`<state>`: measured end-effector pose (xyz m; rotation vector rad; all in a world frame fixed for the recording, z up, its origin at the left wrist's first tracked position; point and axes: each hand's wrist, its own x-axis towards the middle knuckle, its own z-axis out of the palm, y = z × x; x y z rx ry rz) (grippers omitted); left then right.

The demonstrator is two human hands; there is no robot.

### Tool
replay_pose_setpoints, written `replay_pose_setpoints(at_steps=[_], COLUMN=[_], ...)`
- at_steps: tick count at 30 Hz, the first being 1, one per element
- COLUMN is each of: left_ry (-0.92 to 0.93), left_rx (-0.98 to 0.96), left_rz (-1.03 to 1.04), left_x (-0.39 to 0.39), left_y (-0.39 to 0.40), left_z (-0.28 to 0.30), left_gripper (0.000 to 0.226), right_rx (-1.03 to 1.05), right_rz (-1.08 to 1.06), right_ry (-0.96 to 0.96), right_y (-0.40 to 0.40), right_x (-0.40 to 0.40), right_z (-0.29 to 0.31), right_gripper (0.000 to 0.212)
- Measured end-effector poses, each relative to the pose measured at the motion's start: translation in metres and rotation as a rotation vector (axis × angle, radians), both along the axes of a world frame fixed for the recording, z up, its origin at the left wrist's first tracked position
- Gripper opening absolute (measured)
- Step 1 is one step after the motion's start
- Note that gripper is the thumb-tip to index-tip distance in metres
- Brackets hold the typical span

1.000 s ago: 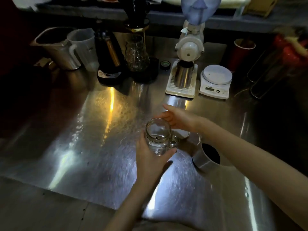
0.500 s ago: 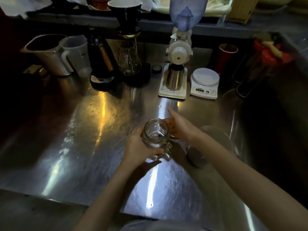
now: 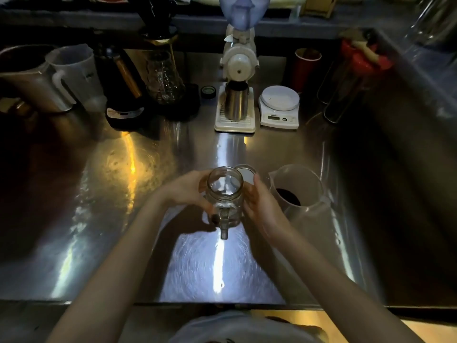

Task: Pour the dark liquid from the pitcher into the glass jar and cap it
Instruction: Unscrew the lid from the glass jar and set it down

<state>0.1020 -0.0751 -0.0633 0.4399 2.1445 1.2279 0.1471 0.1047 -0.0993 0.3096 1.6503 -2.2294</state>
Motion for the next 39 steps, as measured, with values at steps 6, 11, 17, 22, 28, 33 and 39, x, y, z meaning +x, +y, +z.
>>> replay_pose_setpoints(at_steps=[6,11,17,22,28,33,39], left_ry=[-0.033,0.321,0.47,0.384,0.43,0.49,0.479], left_rx=[0.055,0.149,0.092,0.014,0.006,-0.025,-0.052], left_rz=[0.167,0.715,0.932,0.928,0.908,0.815,0.751], left_x=[0.024,0.076,0.113,0.112,0.109,0.102,0.089], left_y=[0.006,0.025,0.06,0.07,0.057,0.041,0.033], left_z=[-0.009,-0.023,-0.032,-0.042,-0.044,-0.039,-0.039], left_gripper=[0.099,0.072,0.026,0.026,0.023,0.024,0.024], right_rx=[0.317,0.581,0.693,0.555,0.391,0.506,0.605], right_rz=[0.065,-0.046,0.055,0.211,0.097,0.086,0.03], right_ry=[0.076,0.439,0.514,0.437,0.419,0.439,0.44], right_y=[0.002,0.029,0.029,0.006,0.001,-0.001,-0.003], right_x=[0.009,0.023,0.032,0.03,0.043,0.064,0.067], right_z=[0.031,0.046,0.041,0.028,0.022,0.012,0.003], right_gripper=[0.027,0.02,0.027,0.045,0.05,0.058,0.053])
